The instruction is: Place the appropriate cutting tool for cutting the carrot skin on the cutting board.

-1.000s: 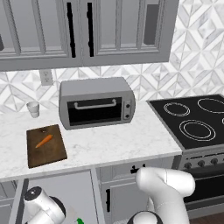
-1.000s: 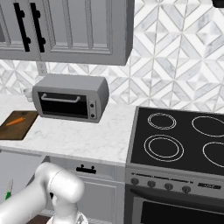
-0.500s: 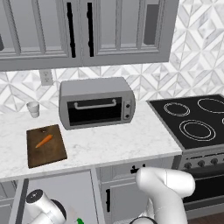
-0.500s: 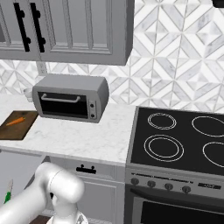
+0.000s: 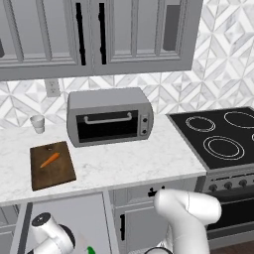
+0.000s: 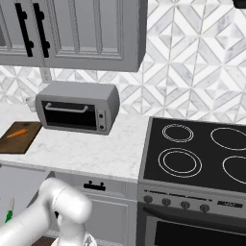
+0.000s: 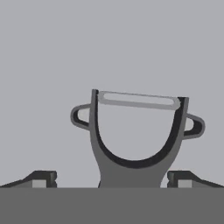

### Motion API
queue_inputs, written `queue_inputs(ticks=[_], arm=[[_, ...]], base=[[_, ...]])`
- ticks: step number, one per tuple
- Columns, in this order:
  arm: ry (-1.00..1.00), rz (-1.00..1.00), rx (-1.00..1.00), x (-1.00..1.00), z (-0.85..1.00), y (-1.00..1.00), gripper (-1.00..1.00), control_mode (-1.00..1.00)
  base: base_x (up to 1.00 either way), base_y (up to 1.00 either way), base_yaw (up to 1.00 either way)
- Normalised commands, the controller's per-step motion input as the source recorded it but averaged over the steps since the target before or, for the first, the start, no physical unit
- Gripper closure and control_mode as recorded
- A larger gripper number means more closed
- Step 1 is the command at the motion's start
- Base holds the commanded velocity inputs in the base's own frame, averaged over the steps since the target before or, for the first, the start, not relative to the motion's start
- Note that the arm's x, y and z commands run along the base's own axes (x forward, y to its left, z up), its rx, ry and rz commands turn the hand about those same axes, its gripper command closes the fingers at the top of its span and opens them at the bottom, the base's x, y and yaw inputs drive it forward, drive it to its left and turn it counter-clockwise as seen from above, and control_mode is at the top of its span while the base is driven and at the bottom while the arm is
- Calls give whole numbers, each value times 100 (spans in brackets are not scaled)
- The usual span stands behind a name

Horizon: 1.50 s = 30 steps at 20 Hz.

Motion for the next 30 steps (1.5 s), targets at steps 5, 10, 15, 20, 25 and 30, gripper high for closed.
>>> queue_inputs(ticks=[5, 10, 15, 20, 25, 30], arm=[[0, -1, -6, 0, -28, 0, -100, -100], [0, 0, -9, -24, -39, 0, -100, -100], [0, 0, -3, -29, -54, -9, 100, -100], [0, 0, -1, -33, -68, -24, 100, -100], [-2, -1, 0, -21, -57, -31, 100, -100], [-4, -3, 0, -14, -27, -34, 100, -100]], base=[[0, 0, 0], [0, 0, 0], [0, 0, 0], [0, 0, 0], [0, 0, 0], [0, 0, 0]])
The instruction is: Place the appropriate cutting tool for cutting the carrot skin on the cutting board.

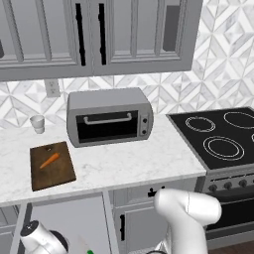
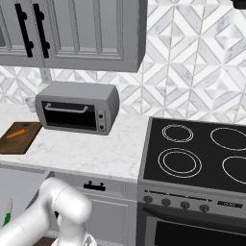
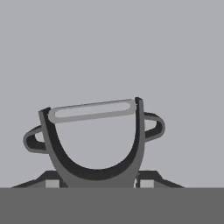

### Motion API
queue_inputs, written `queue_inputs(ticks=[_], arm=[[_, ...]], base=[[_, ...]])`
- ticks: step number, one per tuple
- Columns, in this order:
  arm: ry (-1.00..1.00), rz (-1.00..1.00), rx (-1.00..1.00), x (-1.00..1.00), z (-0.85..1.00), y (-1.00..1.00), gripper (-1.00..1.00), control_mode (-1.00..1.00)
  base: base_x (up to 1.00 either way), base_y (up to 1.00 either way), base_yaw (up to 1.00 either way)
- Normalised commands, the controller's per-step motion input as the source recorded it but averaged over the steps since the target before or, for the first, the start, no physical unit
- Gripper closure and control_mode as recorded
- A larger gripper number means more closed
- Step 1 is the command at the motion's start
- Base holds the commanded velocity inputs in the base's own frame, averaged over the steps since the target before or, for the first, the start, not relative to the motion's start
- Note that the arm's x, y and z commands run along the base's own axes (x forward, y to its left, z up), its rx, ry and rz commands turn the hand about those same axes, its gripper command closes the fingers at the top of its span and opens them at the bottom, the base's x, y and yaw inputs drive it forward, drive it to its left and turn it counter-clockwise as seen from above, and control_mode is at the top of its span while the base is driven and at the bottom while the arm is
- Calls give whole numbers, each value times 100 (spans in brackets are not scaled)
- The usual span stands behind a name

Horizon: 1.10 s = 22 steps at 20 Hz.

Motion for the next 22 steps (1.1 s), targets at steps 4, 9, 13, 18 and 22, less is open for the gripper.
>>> queue_inputs(ticks=[4, 9, 13, 18, 22], arm=[[-4, -3, 0, -5, -16, -21, 100, -100], [-4, -3, 0, 0, -1, -28, 100, -100], [-2, -1, 0, 0, 41, -28, 100, -100], [0, 0, 0, 0, 78, -9, 100, -100], [0, 0, 0, -1, 100, 0, 100, -100]], base=[[0, 0, 0], [0, 0, 0], [0, 0, 0], [0, 0, 0], [0, 0, 0]])
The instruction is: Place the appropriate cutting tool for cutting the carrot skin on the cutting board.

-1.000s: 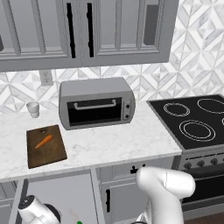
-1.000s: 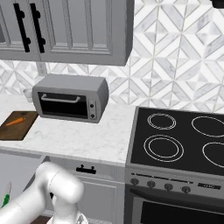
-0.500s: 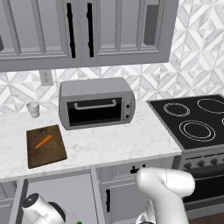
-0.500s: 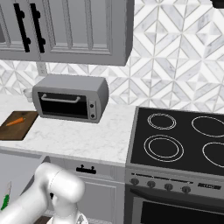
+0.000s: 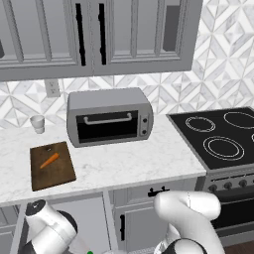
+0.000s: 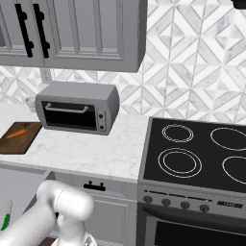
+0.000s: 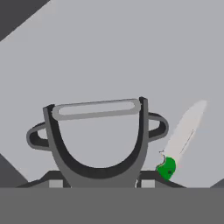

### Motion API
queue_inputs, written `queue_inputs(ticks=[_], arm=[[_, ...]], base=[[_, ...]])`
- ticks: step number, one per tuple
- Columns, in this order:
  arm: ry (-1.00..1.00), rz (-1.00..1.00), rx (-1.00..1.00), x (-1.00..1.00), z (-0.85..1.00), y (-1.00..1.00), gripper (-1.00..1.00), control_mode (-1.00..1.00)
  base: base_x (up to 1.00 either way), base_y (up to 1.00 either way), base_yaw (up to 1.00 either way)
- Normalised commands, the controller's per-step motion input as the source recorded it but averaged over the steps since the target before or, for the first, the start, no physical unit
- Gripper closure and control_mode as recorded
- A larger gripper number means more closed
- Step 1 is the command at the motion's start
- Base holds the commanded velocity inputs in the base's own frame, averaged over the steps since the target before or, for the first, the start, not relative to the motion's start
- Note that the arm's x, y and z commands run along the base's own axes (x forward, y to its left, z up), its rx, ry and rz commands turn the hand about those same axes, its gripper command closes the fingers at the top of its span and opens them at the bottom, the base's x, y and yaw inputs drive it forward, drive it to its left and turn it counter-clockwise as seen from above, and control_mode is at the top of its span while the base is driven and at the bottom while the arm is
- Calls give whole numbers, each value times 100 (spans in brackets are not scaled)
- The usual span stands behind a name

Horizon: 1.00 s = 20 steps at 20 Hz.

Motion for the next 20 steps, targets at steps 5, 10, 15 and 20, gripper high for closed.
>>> queue_inputs(ticks=[5, 10, 15, 20], arm=[[-2, -3, 0, -3, 100, -32, 100, -100], [-2, -9, 0, 40, 100, -57, 100, -100], [0, -20, 0, 88, 97, -51, 100, -100], [0, -27, 0, 100, 46, -41, 100, -100]], base=[[0, 0, 0], [0, 0, 0], [0, 0, 0], [0, 0, 0]])
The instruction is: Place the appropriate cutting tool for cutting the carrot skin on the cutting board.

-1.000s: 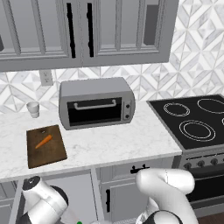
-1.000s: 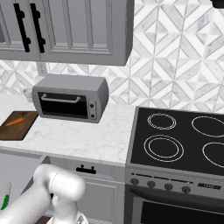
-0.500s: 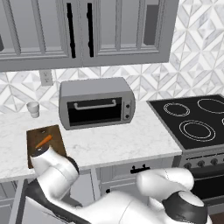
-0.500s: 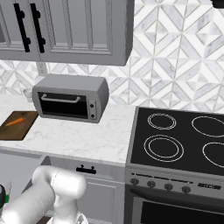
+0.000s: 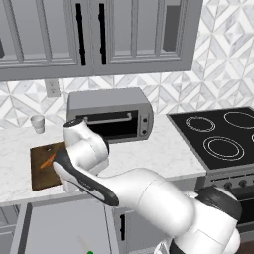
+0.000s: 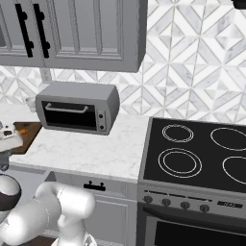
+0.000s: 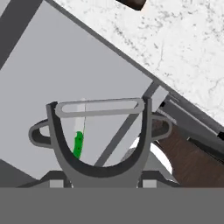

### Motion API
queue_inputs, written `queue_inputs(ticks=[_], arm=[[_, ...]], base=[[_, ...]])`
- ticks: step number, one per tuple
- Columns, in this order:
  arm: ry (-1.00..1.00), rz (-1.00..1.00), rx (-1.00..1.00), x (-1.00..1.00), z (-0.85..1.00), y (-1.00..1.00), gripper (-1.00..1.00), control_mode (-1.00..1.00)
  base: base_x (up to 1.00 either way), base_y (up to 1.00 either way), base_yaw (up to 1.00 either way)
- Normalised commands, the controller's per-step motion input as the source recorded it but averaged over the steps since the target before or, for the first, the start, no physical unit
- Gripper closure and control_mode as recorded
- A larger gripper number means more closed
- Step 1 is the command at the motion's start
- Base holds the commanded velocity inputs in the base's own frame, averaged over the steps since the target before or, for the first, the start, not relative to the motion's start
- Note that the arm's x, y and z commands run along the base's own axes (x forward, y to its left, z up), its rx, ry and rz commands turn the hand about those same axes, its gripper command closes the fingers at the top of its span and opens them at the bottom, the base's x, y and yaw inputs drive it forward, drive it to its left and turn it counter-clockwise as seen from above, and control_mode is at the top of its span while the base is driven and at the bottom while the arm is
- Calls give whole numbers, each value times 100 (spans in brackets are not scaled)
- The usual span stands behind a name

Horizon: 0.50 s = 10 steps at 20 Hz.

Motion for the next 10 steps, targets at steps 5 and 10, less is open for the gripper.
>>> queue_inputs(ticks=[5, 10], arm=[[0, -22, 0, 100, 9, 9, 100, -100], [-2, -13, 0, 90, 0, 48, 100, -100]], base=[[0, 0, 0], [0, 0, 0]])
